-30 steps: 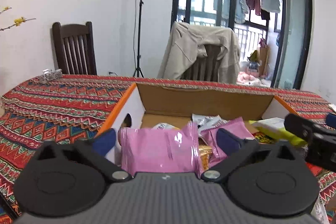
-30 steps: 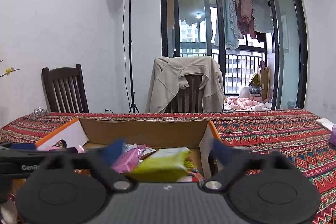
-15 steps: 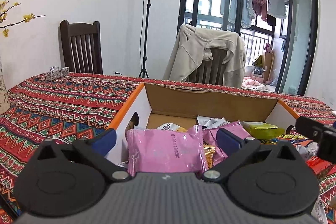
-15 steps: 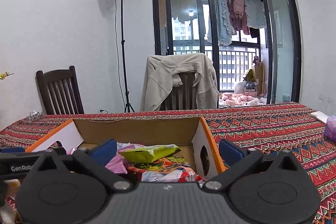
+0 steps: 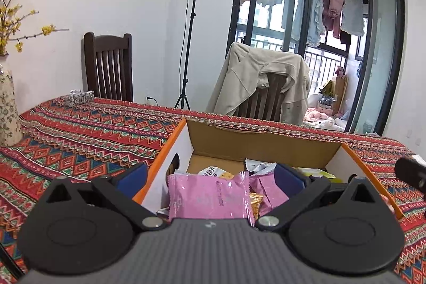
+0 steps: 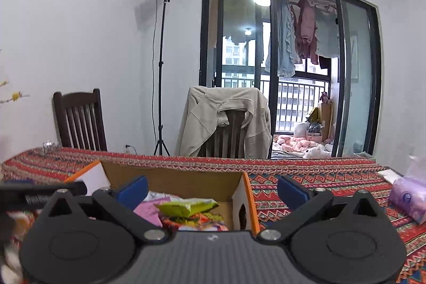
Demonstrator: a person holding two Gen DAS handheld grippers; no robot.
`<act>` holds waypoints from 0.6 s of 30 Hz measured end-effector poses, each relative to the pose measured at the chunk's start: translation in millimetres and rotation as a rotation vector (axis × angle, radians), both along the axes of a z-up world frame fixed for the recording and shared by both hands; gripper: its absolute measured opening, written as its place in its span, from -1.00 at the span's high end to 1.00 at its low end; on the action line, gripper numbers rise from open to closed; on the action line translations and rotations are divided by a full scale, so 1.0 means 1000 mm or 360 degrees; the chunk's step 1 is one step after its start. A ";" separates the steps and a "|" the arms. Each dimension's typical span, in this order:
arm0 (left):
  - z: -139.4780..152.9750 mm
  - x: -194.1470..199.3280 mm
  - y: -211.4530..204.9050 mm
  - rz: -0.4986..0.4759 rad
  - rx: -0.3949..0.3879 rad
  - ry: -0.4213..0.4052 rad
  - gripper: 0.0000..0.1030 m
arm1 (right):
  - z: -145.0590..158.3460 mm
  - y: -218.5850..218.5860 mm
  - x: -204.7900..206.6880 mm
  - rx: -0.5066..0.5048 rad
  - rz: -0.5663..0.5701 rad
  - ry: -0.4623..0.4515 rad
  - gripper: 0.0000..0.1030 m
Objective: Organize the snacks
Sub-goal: 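Withdraw both open tools from the box back to the snack pile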
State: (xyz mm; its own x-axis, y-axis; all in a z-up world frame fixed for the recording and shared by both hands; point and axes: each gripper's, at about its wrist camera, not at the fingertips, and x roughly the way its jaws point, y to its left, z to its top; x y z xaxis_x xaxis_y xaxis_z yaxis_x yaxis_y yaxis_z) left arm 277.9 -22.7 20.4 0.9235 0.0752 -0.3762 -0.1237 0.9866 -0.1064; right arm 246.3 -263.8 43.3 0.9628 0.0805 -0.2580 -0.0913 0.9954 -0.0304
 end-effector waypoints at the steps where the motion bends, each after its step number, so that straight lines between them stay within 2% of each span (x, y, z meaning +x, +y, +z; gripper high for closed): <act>1: 0.002 -0.004 0.001 -0.0001 0.0008 -0.0001 -1.00 | -0.001 -0.001 -0.004 -0.0010 0.0006 0.0011 -1.00; 10: 0.005 -0.049 0.018 -0.0045 0.0019 0.0040 -1.00 | -0.012 -0.017 -0.028 0.0047 0.0053 0.0174 -1.00; 15: -0.006 -0.071 0.030 -0.0024 0.0024 0.0089 -1.00 | -0.030 -0.025 -0.036 0.0089 0.0122 0.0356 -1.00; 18: -0.016 -0.078 0.037 -0.0009 0.0026 0.0144 -1.00 | -0.044 -0.029 -0.039 0.0064 0.0098 0.0441 -1.00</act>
State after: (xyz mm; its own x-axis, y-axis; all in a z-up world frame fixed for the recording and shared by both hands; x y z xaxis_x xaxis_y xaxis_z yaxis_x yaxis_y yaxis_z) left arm 199.5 14.6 4.1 0.8863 0.0770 -0.4567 -0.1267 0.9888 -0.0792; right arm 207.5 -293.0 -0.3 0.8491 0.1518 -0.5060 -0.1508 0.9876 0.0433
